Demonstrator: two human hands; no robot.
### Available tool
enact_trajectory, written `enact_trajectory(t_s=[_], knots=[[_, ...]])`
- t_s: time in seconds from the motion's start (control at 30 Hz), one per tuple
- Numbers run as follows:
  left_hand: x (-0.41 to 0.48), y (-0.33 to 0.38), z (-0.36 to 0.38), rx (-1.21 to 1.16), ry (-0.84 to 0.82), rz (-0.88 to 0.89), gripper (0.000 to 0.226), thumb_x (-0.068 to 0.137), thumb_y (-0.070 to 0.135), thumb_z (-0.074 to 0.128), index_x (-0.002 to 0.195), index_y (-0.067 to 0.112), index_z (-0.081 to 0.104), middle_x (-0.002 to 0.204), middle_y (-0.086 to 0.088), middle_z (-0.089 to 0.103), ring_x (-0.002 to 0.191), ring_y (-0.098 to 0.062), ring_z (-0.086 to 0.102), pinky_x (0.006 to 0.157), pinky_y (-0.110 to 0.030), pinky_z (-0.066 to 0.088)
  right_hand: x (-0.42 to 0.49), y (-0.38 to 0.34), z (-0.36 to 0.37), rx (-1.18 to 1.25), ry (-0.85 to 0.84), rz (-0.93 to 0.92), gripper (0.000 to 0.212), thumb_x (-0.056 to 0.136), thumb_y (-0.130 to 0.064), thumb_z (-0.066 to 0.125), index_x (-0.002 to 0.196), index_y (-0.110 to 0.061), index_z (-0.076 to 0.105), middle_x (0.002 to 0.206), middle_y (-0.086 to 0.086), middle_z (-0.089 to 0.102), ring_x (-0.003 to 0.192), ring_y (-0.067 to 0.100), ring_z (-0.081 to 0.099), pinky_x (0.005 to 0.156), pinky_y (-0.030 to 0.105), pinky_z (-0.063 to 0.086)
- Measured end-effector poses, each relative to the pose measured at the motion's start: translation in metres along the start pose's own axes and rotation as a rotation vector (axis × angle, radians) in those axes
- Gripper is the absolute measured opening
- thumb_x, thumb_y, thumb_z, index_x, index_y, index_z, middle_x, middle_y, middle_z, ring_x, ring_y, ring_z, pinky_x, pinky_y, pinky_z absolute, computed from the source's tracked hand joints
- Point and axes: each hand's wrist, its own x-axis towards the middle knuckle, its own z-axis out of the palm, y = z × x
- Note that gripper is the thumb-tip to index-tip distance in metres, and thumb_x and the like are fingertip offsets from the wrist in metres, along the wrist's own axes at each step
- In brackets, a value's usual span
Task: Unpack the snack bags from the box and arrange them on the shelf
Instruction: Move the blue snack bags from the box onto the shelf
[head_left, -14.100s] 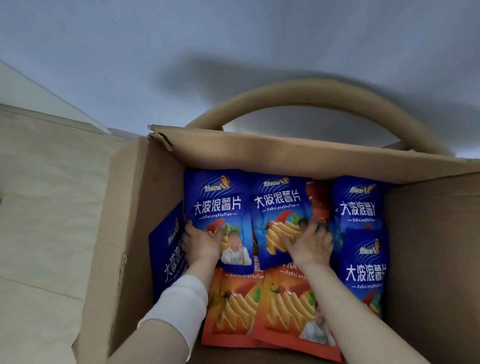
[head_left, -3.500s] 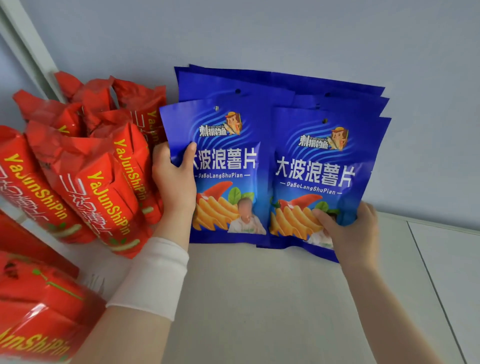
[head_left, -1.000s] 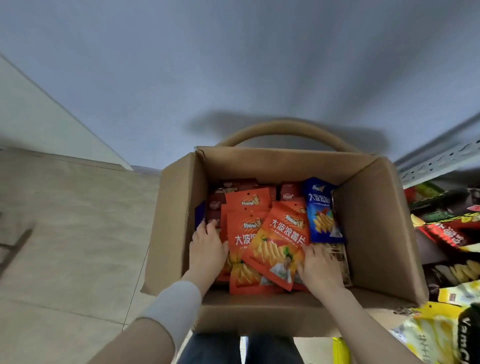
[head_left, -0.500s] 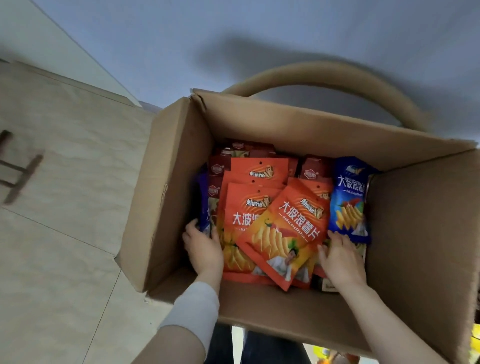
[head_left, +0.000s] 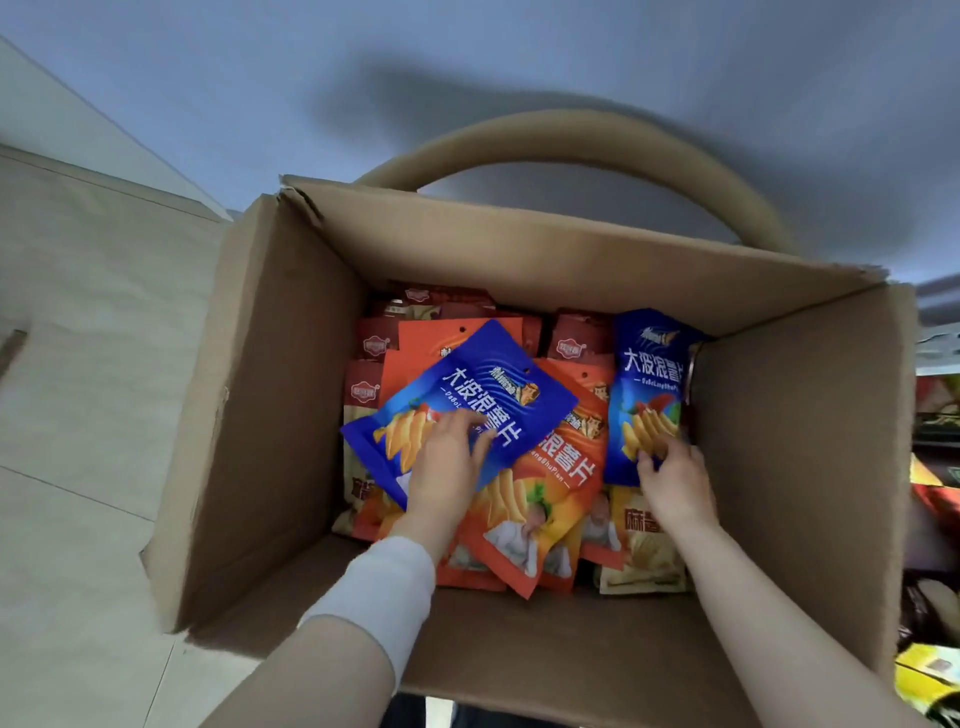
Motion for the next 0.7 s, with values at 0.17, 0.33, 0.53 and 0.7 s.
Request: enact_trajectory(t_s=[0.17,0.33,0.53,0.7], knots=[[0.047,-0.039,-0.028,0.241,0.059,-0.101,0.059,0.083,0.026,0.068,0.134,0.008,0.044,0.132,-0.017,0.048,0.124,-0.035,0.043,0.100,-0.043,0.036,0.047,0.018,0.010,0.088,0.004,0.110,0.053,0.094,-0.025,0.050,0.139,-0.002,0.035,0.140,0.022,0.037,0.124,0.038,0.043,0.101,0.041,0.038],[0.078,-0.074,-0.056,0.217,-0.246,-0.223,0.072,0.066,0.052,0.077,0.120,0.012,0.053,0.117,-0.015,0.060,0.105,-0.030,0.059,0.088,-0.042,0.049,0.072,0.026,0.026,0.277,-0.090,0.205,0.067,0.094,-0.045,0.044,0.148,-0.014,0.021,0.151,0.018,0.018,0.137,0.036,0.027,0.112,0.044,0.028],[0.066,-0.058,-0.058,0.304,-0.303,-0.252,0.061,0.067,0.043,0.080,0.114,0.013,0.054,0.109,-0.010,0.061,0.093,-0.025,0.059,0.073,-0.032,0.047,0.048,0.026,0.026,0.494,-0.042,0.106,0.046,0.085,-0.040,0.062,0.120,-0.011,0.053,0.130,0.009,0.048,0.119,0.025,0.048,0.089,0.030,0.041],[0.048,-0.042,-0.061,0.235,-0.169,-0.198,0.052,0.067,0.035,0.082,0.102,0.010,0.051,0.116,-0.009,0.051,0.088,-0.017,0.052,0.073,-0.030,0.043,0.043,0.013,0.027,0.717,0.075,0.270,0.066,0.074,-0.022,0.078,0.127,-0.002,0.044,0.117,0.004,0.056,0.117,0.026,0.054,0.085,0.026,0.040]])
